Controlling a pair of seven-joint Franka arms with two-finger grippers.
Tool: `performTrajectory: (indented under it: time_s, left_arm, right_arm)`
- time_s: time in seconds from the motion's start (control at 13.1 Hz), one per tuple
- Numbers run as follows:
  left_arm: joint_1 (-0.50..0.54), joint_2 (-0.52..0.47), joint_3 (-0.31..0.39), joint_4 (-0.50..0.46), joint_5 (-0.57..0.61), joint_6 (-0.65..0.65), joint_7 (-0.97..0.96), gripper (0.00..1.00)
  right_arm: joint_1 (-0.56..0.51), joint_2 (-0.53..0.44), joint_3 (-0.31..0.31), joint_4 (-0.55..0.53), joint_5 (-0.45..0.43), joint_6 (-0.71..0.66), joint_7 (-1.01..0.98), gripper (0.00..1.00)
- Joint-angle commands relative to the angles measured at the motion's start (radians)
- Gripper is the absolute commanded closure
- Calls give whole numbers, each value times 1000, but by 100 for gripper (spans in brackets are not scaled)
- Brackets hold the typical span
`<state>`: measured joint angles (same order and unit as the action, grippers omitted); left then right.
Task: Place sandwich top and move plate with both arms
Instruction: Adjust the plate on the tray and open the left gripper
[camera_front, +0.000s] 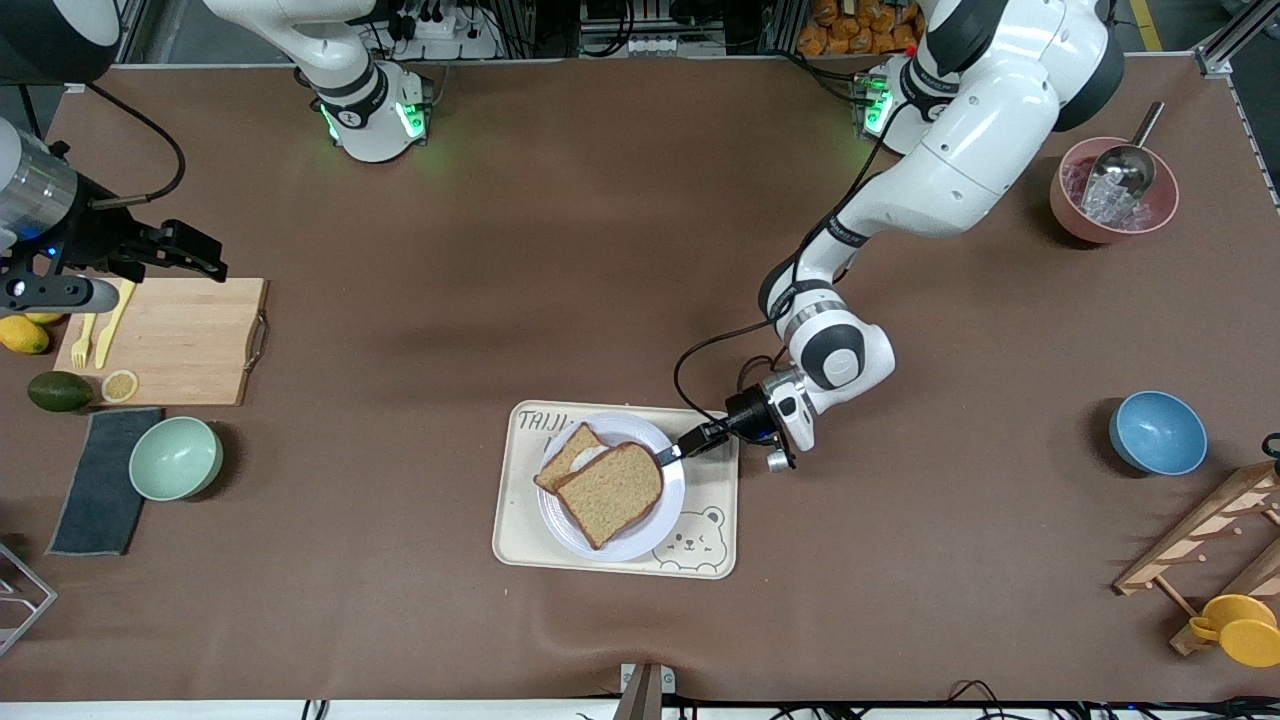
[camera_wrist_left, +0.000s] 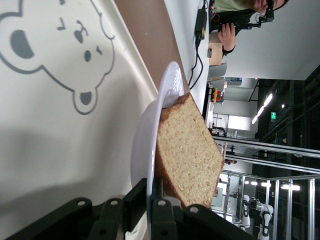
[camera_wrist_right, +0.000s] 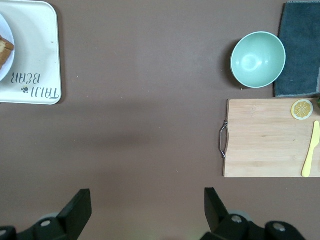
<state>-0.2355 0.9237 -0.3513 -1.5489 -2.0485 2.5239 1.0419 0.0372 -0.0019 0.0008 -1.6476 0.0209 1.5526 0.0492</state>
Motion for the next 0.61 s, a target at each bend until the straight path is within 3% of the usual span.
performTrajectory:
  time_s: [0.0, 0.38, 0.46, 0.53]
  left_arm:
    - [-31, 27, 20, 50, -35, 1, 30, 100]
    - [-120, 38, 115, 59, -35, 1, 30, 100]
    - [-120, 38, 117, 59, -35, 1, 30, 82]
    - [-119, 37, 117, 59, -32, 0, 30, 53]
  right_arm:
    - [-13, 5, 1, 19, 1, -28, -9, 0]
    - [-20, -3, 1, 26, 1, -26, -2, 0]
    - [-20, -4, 1, 26, -8, -23, -2, 0]
    - [-22, -6, 1, 26, -10, -25, -2, 0]
